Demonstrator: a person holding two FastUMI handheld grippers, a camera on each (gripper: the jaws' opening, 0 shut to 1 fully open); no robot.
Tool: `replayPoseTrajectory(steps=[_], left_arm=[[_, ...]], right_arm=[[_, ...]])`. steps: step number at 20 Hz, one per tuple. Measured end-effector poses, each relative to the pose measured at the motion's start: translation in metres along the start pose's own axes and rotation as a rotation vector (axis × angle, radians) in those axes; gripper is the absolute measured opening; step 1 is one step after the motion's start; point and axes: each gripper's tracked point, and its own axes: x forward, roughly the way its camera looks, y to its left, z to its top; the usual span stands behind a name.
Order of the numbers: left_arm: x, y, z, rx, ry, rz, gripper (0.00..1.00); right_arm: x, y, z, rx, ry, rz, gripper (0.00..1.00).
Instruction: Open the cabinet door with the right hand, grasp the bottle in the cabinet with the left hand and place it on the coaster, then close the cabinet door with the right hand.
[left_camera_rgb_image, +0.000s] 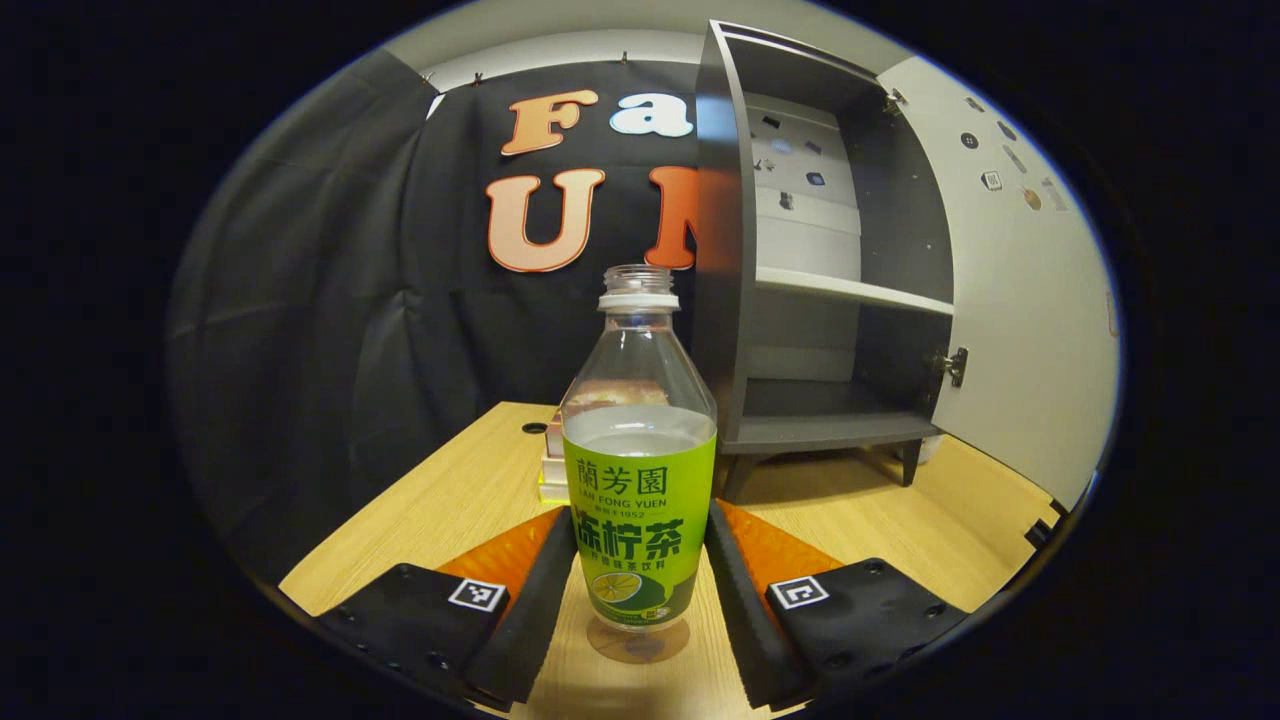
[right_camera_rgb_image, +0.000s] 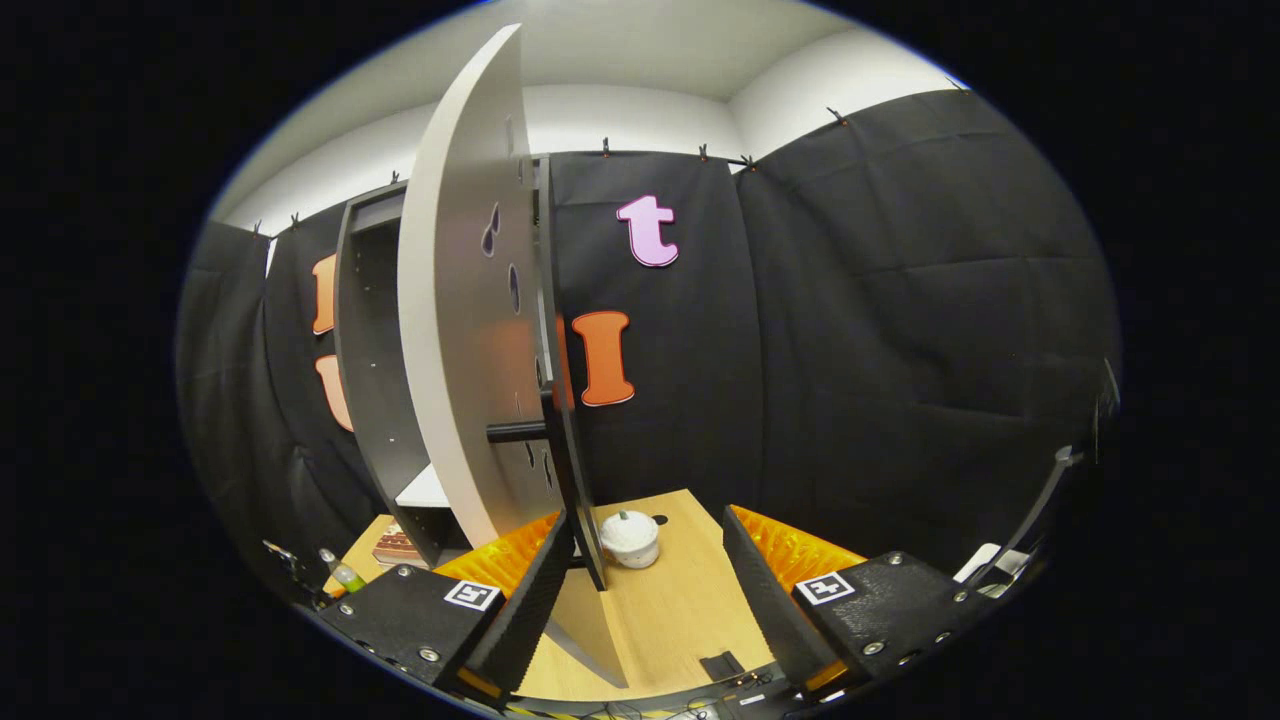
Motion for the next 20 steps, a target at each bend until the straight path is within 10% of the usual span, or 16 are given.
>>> replayPoseTrajectory(steps=[20], left_arm=[[0.003,-0.011,-0.070,0.018,0.043,0.033,0.83]], right_arm=[[-0.002,-0.005,-0.003,-0.009,0.019,-0.031,0.92]])
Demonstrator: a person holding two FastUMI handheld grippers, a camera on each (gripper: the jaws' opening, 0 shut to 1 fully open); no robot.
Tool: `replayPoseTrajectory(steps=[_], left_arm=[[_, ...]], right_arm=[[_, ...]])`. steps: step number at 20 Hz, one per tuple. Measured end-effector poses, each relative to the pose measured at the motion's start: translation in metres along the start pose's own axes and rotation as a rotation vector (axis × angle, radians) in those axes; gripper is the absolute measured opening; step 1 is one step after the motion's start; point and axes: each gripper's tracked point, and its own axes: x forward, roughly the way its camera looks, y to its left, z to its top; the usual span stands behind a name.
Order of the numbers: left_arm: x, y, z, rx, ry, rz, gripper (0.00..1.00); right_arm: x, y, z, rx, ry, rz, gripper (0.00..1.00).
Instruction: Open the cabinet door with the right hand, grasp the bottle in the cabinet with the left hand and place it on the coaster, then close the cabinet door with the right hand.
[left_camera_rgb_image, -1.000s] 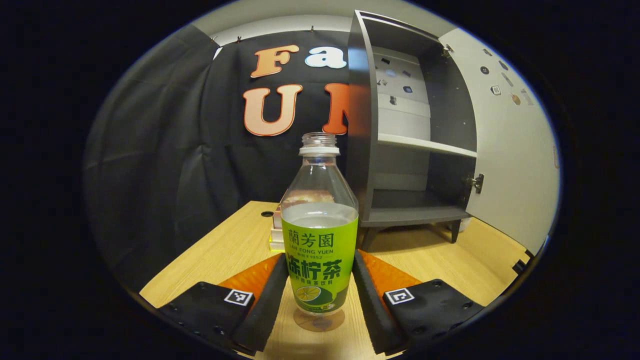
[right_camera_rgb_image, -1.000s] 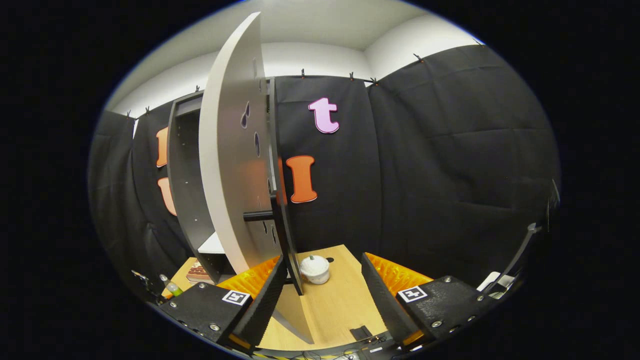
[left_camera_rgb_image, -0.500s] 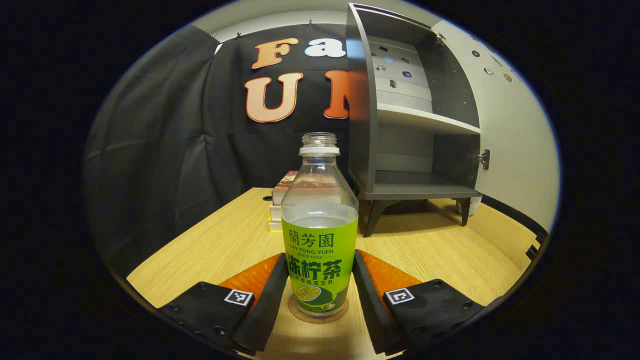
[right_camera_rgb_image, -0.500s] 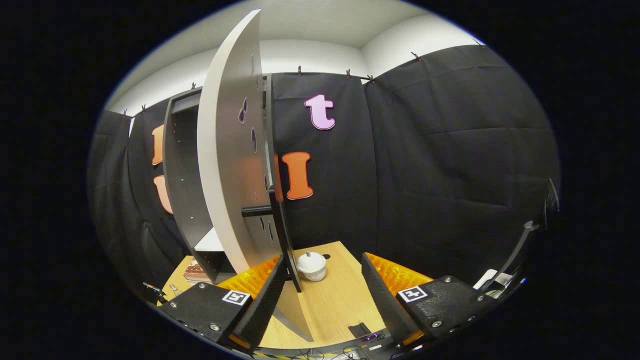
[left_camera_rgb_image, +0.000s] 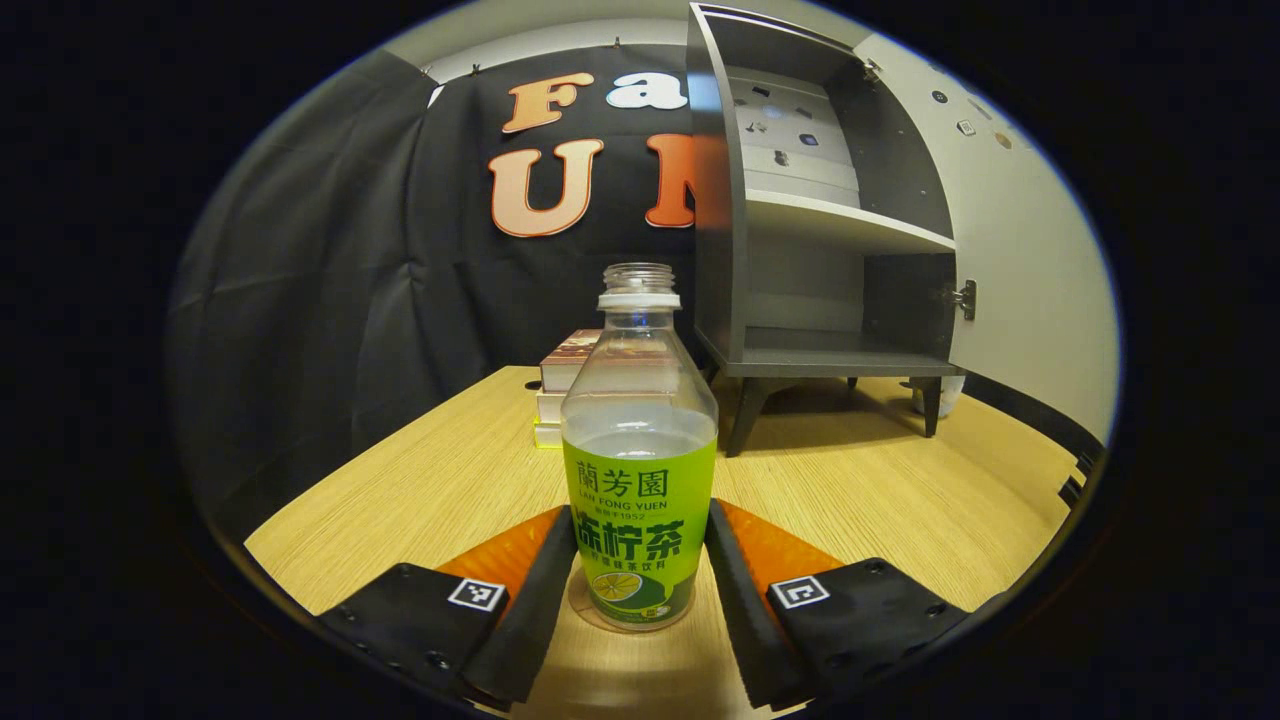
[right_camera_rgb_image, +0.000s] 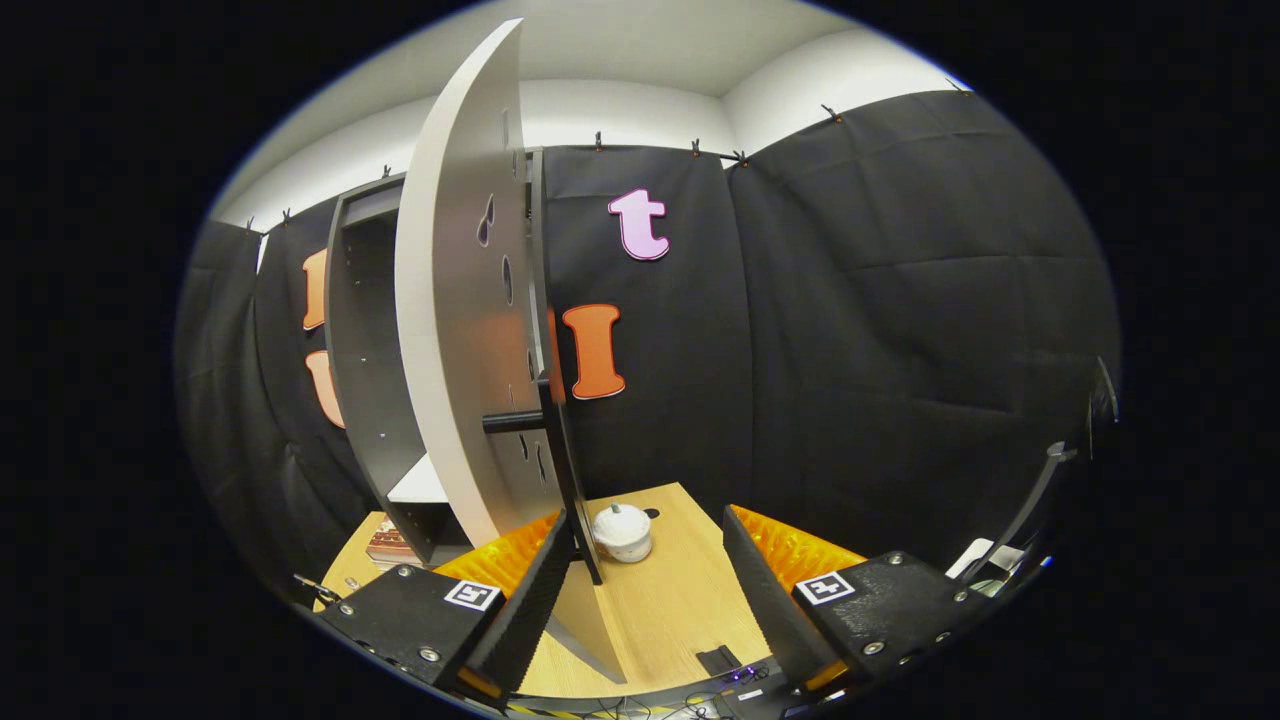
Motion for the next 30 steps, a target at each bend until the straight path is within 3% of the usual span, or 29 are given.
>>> replayPoseTrajectory(steps=[17,20,26,30], left_arm=[[-0.013,-0.001,0.002,0.055,0.038,0.018,0.86],[-0.019,-0.001,0.011,0.072,0.023,0.004,0.96],[-0.041,-0.001,0.026,0.057,0.020,-0.021,0.97],[-0.062,-0.002,0.042,0.032,0.029,-0.054,0.97]], right_arm=[[0.000,0.000,-0.001,-0.022,0.008,0.017,0.92],[0.000,0.000,-0.001,-0.031,0.006,0.019,0.92],[0.001,0.005,-0.001,-0.042,0.004,0.045,0.91],[-0.002,0.004,-0.002,-0.113,0.001,0.072,0.89]])
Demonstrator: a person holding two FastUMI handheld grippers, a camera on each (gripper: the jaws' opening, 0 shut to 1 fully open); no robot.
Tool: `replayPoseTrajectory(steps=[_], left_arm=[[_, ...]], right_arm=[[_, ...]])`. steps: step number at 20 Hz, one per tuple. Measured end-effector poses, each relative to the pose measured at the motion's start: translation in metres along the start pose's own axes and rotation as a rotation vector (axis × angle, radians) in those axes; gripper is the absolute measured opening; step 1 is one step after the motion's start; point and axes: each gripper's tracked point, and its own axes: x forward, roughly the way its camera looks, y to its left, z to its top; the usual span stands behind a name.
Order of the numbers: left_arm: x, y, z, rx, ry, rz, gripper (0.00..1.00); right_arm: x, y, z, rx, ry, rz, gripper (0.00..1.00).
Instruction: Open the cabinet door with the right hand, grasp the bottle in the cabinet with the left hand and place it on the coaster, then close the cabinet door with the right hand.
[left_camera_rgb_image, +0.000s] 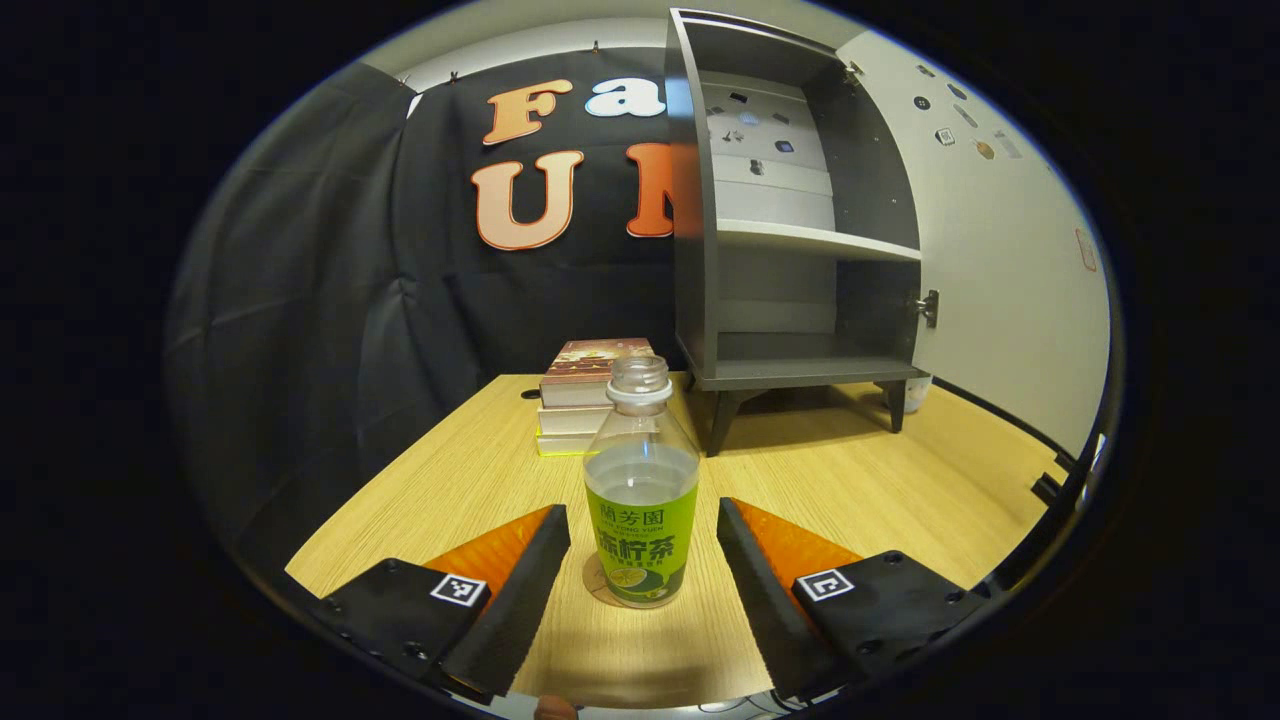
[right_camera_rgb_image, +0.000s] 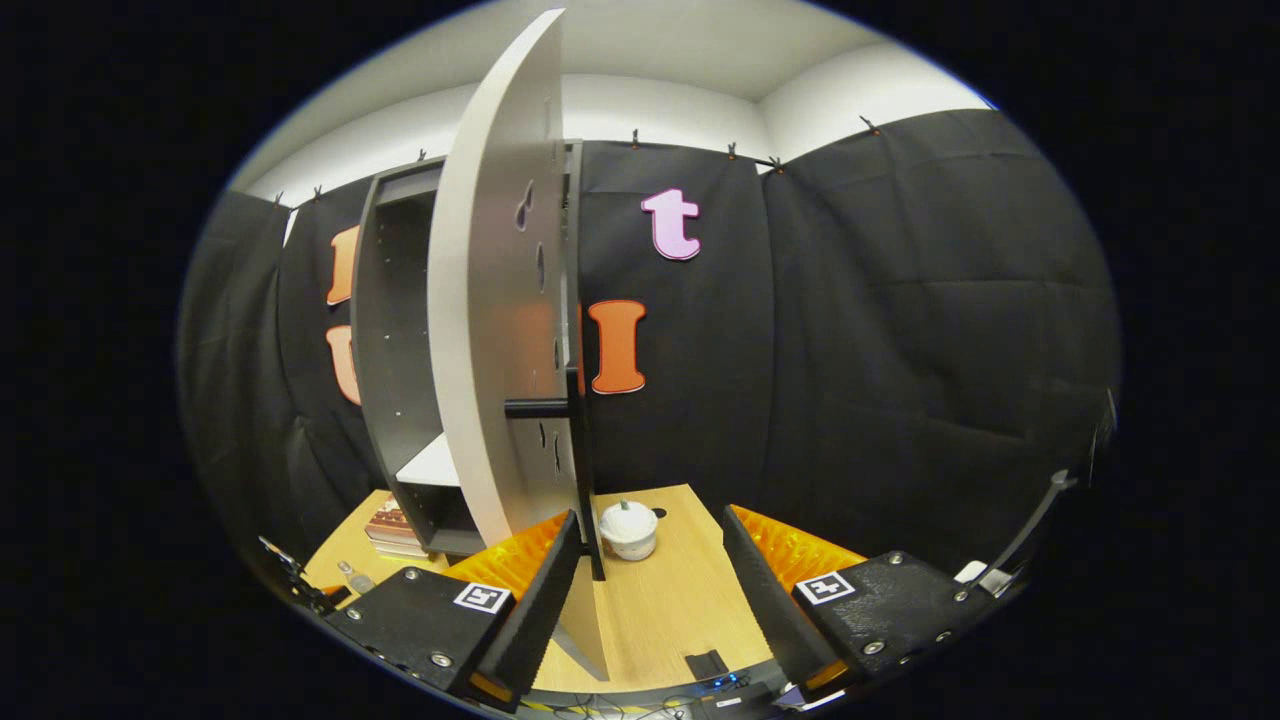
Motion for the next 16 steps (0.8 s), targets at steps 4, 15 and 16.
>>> replayPoseTrajectory(steps=[4,15,16], left_arm=[[-0.035,0.004,0.034,-0.022,-0.020,-0.037,0.97],[-0.109,0.080,0.157,-0.071,-0.109,-0.021,0.95],[-0.115,0.087,0.167,-0.071,-0.115,-0.014,0.96]], right_arm=[[0.002,0.008,0.001,-0.039,-0.002,0.069,0.96],[0.011,0.084,0.000,-0.023,-0.027,0.275,0.86],[0.014,0.089,0.000,-0.019,-0.028,0.285,0.86]])
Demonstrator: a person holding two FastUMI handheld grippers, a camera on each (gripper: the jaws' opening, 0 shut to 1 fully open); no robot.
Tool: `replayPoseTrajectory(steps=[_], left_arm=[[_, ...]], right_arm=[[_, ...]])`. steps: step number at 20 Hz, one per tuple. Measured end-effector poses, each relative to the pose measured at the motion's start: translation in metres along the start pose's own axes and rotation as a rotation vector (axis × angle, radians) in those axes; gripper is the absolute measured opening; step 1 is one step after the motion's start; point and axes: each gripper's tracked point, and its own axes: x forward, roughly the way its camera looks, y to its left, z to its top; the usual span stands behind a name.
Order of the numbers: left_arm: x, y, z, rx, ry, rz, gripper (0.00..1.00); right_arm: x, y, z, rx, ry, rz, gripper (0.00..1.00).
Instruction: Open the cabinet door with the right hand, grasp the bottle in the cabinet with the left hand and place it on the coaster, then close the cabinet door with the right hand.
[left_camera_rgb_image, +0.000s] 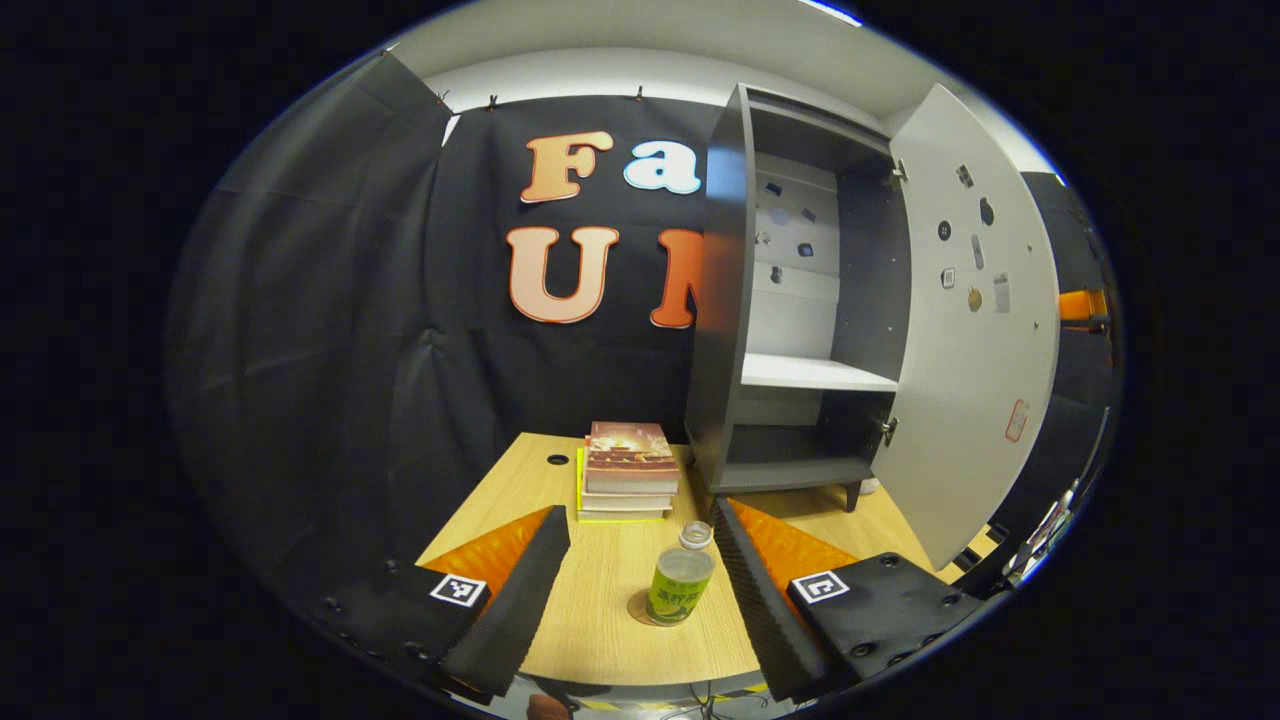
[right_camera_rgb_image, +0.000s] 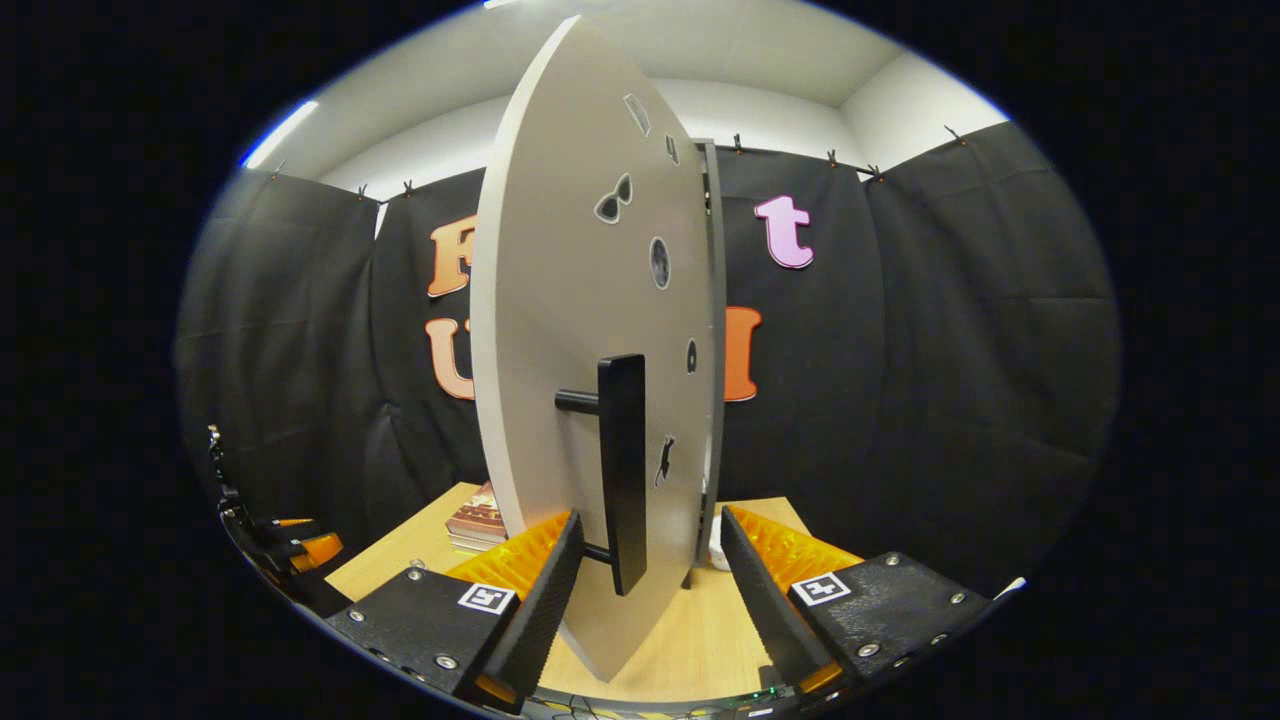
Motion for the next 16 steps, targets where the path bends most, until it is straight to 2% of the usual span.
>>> replayPoseTrajectory(steps=[9,10,11,14,16], left_arm=[[-0.013,0.039,0.052,0.027,-0.036,0.024,0.95],[-0.013,0.043,0.055,0.025,-0.037,0.026,0.95],[-0.013,0.048,0.059,0.025,-0.041,0.028,0.95],[-0.012,0.066,0.061,0.022,-0.038,0.051,0.96],[-0.012,0.079,0.061,0.005,-0.031,0.061,0.95]], right_arm=[[0.024,0.047,-0.001,0.013,-0.010,0.094,0.86],[0.028,0.055,-0.002,0.023,-0.008,0.108,0.90],[0.032,0.065,-0.003,0.041,-0.009,0.130,0.86],[0.048,0.097,-0.005,0.064,-0.011,0.184,0.86],[0.067,0.109,-0.005,0.030,-0.012,0.181,0.86]])
